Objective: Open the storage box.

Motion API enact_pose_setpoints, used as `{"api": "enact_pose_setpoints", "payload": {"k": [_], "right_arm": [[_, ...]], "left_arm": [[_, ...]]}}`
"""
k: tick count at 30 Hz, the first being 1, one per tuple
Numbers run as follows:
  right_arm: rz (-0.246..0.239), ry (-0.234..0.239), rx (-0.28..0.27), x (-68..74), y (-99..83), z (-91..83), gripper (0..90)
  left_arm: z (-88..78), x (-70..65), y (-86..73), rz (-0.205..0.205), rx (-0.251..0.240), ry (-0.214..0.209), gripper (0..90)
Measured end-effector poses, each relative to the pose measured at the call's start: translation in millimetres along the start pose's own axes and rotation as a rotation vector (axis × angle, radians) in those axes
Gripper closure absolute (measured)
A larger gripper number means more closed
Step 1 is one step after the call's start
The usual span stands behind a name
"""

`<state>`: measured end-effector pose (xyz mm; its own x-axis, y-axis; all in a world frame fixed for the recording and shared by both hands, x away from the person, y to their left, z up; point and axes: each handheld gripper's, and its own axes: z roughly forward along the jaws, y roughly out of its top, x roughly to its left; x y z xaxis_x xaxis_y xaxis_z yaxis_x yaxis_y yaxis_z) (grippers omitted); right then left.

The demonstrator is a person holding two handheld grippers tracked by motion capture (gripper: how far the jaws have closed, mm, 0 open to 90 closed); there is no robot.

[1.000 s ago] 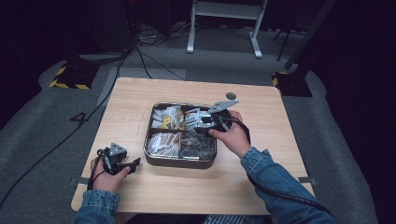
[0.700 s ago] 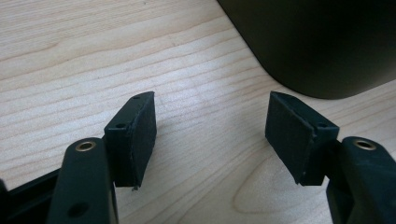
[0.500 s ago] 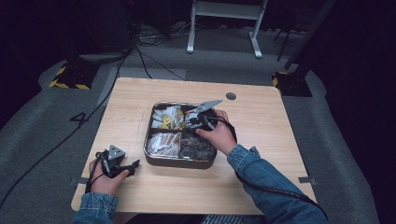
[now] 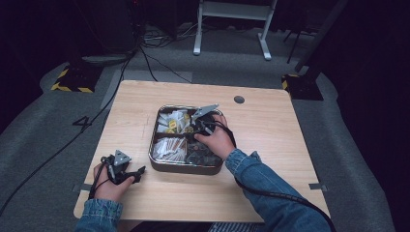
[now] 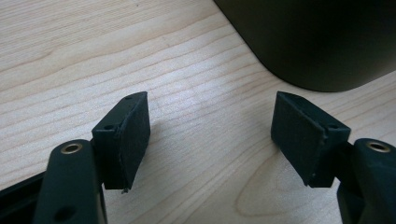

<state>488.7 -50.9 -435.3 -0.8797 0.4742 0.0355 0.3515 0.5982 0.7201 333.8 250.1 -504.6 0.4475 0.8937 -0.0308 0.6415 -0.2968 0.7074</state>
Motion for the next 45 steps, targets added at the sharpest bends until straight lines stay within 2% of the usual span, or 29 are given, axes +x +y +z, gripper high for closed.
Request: {"api": "enact_pose_setpoints", "payload": {"k": [9,17,33,41,45], "right_arm": [[0.002,-0.021,-0.017,2.1,-0.4,4.5,58.1],[0.011,-0.021,-0.036,2.9,-2.4,4.2,58.9],[0.005,-0.019,-0.041,0.6,0.9,-1.0,59.0],[-0.004,-0.032,-0.073,-3.2,8.6,-16.7,59.0],[-0.006,-0.044,-0.093,-7.0,13.6,-33.3,59.0]], "left_arm": [[0.0,0.0,0.0,0.0,0.0,0.0,28.8],[0.1,0.0,0.0,0.0,0.0,0.0,28.8],[0.2,0.0,0.2,0.001,0.0,0.0,28.5],[-0.2,0.4,0.0,-0.01,0.0,0.008,29.0],[0.5,2.4,0.7,-0.013,-0.001,0.004,27.9]]}}
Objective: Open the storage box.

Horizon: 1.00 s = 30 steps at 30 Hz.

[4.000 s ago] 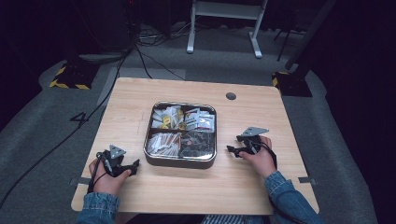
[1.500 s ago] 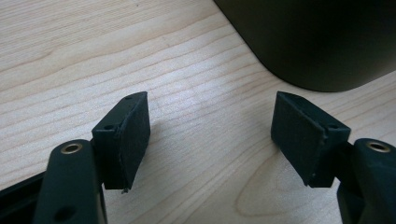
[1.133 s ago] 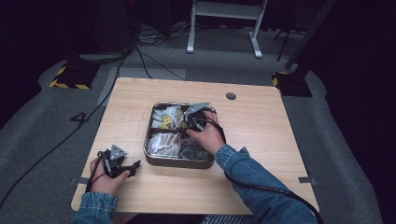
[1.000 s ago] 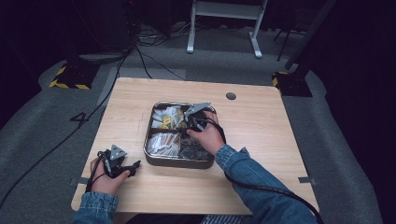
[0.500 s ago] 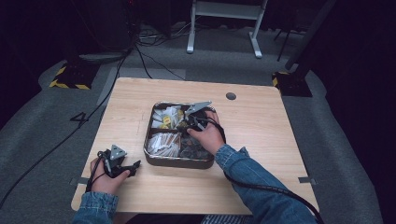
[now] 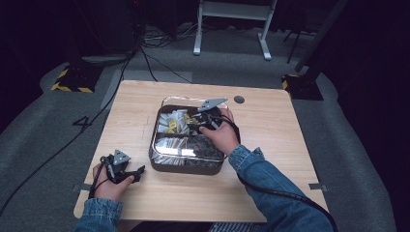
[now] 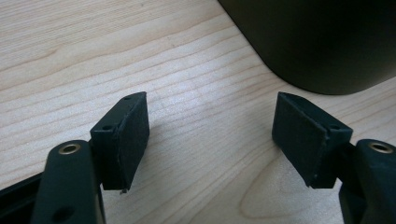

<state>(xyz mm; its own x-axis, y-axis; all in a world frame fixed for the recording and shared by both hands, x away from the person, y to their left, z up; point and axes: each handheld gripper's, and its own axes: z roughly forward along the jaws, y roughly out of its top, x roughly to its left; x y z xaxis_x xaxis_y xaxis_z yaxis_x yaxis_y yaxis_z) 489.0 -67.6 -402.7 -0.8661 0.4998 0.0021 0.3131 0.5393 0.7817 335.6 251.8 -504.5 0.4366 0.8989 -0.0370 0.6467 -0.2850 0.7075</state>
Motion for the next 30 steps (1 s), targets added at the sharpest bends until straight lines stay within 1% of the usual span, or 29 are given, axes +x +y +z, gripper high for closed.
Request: {"api": "enact_pose_setpoints", "payload": {"k": [3,8,11,12,13,15,16,17,23,24,25,27,29,30], "right_arm": [[0.001,-0.011,-0.01,-4.2,1.7,-8.5,59.0],[0.016,-0.024,-0.017,-13.7,0.1,-21.4,59.0],[0.016,-0.035,-0.014,-20.8,-2.3,-30.0,59.0],[0.016,-0.035,-0.014,-20.8,-2.3,-30.0,59.0],[0.019,-0.04,-0.016,-25.1,-3.9,-35.6,59.0],[0.023,-0.045,-0.019,-29.4,-5.6,-41.4,59.0],[0.023,-0.045,-0.019,-29.4,-5.6,-41.4,59.0],[0.024,-0.05,-0.021,-34.5,-7.7,-47.8,59.0],[0.032,-0.071,-0.023,-46.7,-14.0,-64.5,59.0],[0.032,-0.071,-0.023,-46.7,-14.0,-64.5,59.0],[0.036,-0.076,-0.032,-51.3,-16.3,-71.2,59.0],[0.042,-0.083,-0.035,-54.7,-18.0,-76.5,59.0],[0.046,-0.091,-0.039,-58.9,-20.1,-82.4,59.0],[0.046,-0.091,-0.039,-58.9,-20.1,-82.4,59.0]], "left_arm": [[0.8,0.5,0.8,0.003,0.003,0.002,26.2],[1.5,1.9,1.8,0.003,0.011,0.005,23.8],[1.6,1.9,1.8,0.003,0.011,0.005,23.5],[1.6,1.9,1.8,0.003,0.011,0.005,23.4],[1.6,1.7,1.8,0.003,0.011,0.005,23.2],[1.6,1.6,1.4,0.001,0.009,0.007,22.9],[1.6,1.6,1.4,0.001,0.009,0.007,22.9],[1.2,1.4,1.0,-0.003,0.011,0.006,22.7],[0.1,1.7,-0.1,-0.002,0.01,0.012,22.4],[0.1,1.7,-0.1,-0.002,0.01,0.012,22.4],[0.0,1.5,-0.3,-0.006,0.009,0.014,22.4],[-0.4,2.0,-0.1,-0.01,0.013,0.022,22.6],[-0.2,2.5,-0.1,-0.026,0.009,0.034,22.8],[-0.2,2.5,-0.1,-0.026,0.009,0.034,23.2]]}}
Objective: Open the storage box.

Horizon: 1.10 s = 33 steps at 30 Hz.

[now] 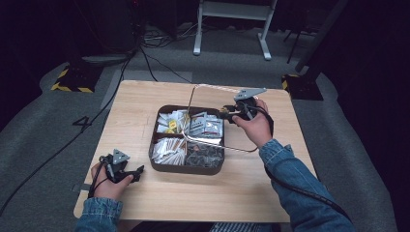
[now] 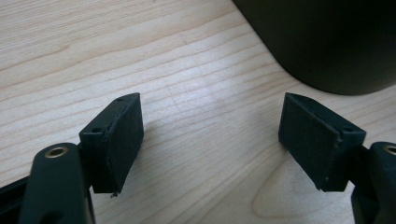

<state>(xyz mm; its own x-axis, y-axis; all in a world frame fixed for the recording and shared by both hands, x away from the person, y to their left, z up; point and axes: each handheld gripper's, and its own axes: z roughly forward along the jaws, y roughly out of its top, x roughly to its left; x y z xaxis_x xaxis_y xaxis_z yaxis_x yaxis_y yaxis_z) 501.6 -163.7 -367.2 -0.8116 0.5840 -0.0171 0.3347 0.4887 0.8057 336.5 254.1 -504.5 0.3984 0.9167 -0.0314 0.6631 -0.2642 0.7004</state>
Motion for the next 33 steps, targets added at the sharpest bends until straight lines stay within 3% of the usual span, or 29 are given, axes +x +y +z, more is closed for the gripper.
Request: {"api": "enact_pose_setpoints", "payload": {"k": [7,18,33], "right_arm": [[0.012,-0.034,-0.001,-18.5,-8.5,-21.0,59.0],[0.03,-0.069,0.006,-44.4,-23.2,-44.7,59.0],[0.113,-0.158,0.027,-87.4,-65.5,-66.9,59.0]], "left_arm": [[-2.3,4.7,0.5,-0.023,-0.007,0.02,24.4],[-5.8,5.1,-4.9,-0.019,-0.001,0.031,25.0],[-8.3,2.4,-8.4,-0.012,0.0,0.02,24.5]]}}
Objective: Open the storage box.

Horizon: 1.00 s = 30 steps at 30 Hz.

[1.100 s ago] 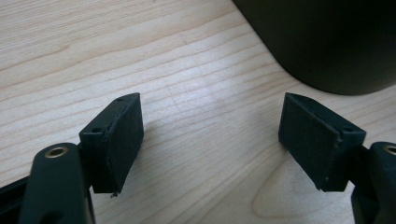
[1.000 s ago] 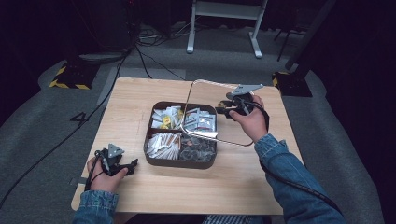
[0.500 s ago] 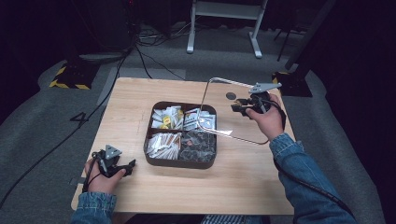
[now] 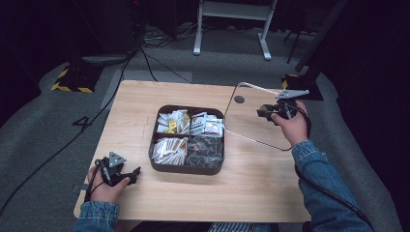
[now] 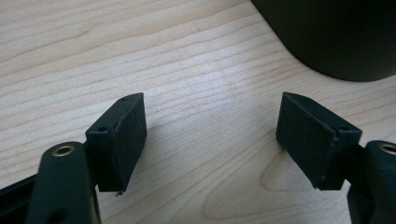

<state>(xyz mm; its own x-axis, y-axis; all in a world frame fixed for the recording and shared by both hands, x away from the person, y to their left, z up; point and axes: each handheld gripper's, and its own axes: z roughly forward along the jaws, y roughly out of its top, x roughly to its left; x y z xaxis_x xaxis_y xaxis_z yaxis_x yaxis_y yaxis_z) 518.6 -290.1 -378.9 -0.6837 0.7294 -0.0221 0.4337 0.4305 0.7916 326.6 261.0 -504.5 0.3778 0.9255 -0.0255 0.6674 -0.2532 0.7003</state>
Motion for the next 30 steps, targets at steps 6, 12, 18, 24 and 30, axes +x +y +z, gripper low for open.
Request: {"api": "enact_pose_setpoints", "payload": {"k": [6,12,18,24,30], "right_arm": [[0.028,-0.027,0.021,-13.4,-17.3,1.0,59.0],[0.052,-0.052,0.043,-26.0,-39.2,6.4,59.0],[0.066,-0.056,0.06,-29.3,-53.4,16.3,59.0],[0.079,-0.051,0.075,-28.6,-65.5,26.2,59.0],[0.089,-0.045,0.082,-27.6,-79.2,34.7,59.0]], "left_arm": [[1.4,0.5,1.1,0.0,-0.001,-0.005,23.4],[1.9,0.7,1.7,0.0,0.0,-0.008,23.2],[2.5,0.1,2.5,-0.001,-0.007,-0.004,27.0],[4.5,-1.1,4.8,-0.002,-0.011,-0.004,28.2],[3.3,-1.5,5.0,-0.028,-0.026,-0.024,29.1]]}}
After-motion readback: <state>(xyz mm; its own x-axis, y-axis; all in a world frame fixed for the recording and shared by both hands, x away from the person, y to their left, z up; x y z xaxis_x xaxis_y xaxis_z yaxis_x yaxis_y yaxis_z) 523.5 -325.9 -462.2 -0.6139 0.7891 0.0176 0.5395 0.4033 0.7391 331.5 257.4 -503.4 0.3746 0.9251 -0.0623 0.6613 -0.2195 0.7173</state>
